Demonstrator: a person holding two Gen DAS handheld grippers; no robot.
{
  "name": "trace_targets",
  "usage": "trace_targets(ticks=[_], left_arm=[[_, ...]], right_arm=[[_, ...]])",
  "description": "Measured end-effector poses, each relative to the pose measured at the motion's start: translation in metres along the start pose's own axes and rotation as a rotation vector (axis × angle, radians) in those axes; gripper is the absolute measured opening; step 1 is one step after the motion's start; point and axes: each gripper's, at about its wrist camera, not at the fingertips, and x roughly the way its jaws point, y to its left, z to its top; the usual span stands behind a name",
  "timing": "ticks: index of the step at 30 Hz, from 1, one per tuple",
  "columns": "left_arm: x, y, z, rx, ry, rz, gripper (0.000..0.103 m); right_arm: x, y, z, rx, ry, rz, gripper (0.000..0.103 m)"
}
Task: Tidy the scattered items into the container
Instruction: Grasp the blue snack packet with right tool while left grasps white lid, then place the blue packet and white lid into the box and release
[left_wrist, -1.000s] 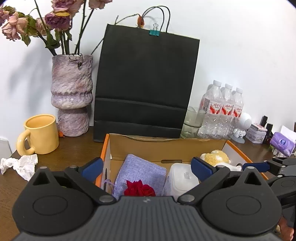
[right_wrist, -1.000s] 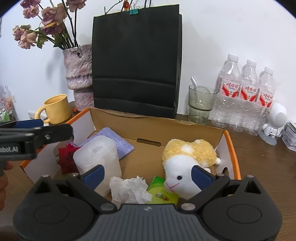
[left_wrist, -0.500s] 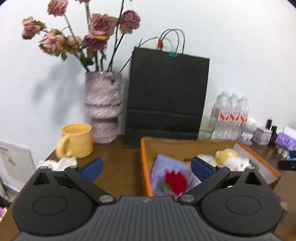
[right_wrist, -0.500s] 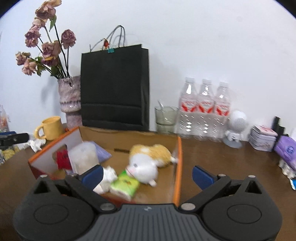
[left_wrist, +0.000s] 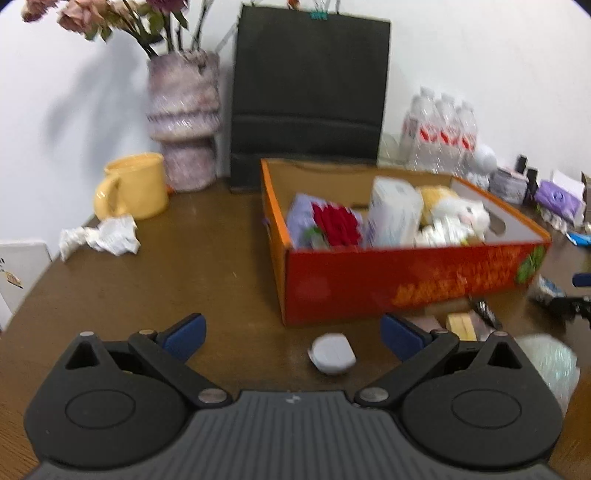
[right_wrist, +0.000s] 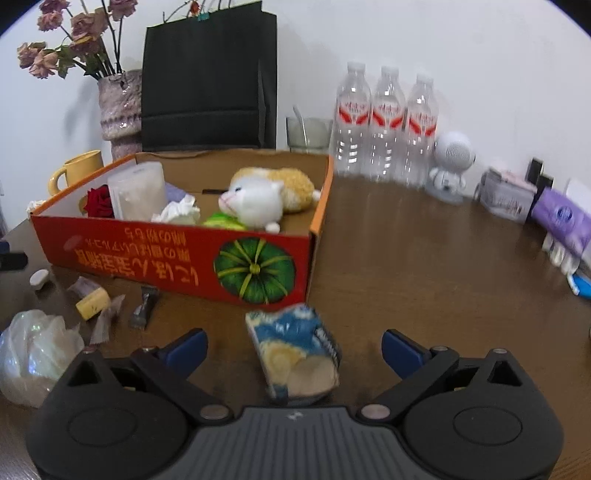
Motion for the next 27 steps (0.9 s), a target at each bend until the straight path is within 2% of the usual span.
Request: trace_targets(ticks=[3, 5, 10, 13, 16, 17, 18, 20, 23, 27], left_arm=[[0.004, -0.004, -0.003, 0.014, 0.011, -0.009, 0.099], [0.005, -0.005, -0.004, 0.020, 0.012, -0.007, 0.088], [0.011, -0.013, -0.006, 0.054, 0.046, -0.032, 0.059], [0.015, -0.018, -0.010, 0.090, 0.063, -0.051, 0.053], [0.015, -0.018, -0.010, 0.103, 0.061, -0.056, 0.046], [0.015, -0.017, -0.010, 0.104, 0.059, -0.055, 0.043], [0.015, -0.017, -0.010, 0.104, 0.058, -0.056, 0.035], [0.015, -0.018, -0.010, 0.110, 0.055, -0.060, 0.029], [0.014, -0.019, -0.010, 0.114, 0.053, -0.062, 0.029], [0.013, -0.019, -0.011, 0.117, 0.050, -0.061, 0.029]], right_arm=[[0.002, -0.001, -0.002, 0.012, -0.001, 0.006, 0.098], [0.003, -0.001, -0.003, 0.017, -0.001, 0.003, 0.097], [0.008, 0.000, -0.005, 0.024, 0.022, 0.026, 0.086], [0.010, 0.002, -0.006, 0.019, 0.031, 0.039, 0.082], [0.011, 0.006, -0.008, 0.012, 0.029, 0.035, 0.072], [0.010, 0.006, -0.008, 0.014, 0.025, 0.041, 0.062], [0.009, 0.006, -0.007, 0.013, 0.019, 0.041, 0.046], [0.007, 0.004, -0.007, 0.020, 0.010, 0.052, 0.027], [0.005, 0.003, -0.007, 0.036, 0.001, 0.071, 0.020], [0.003, 0.007, -0.007, 0.020, -0.009, 0.077, 0.018]])
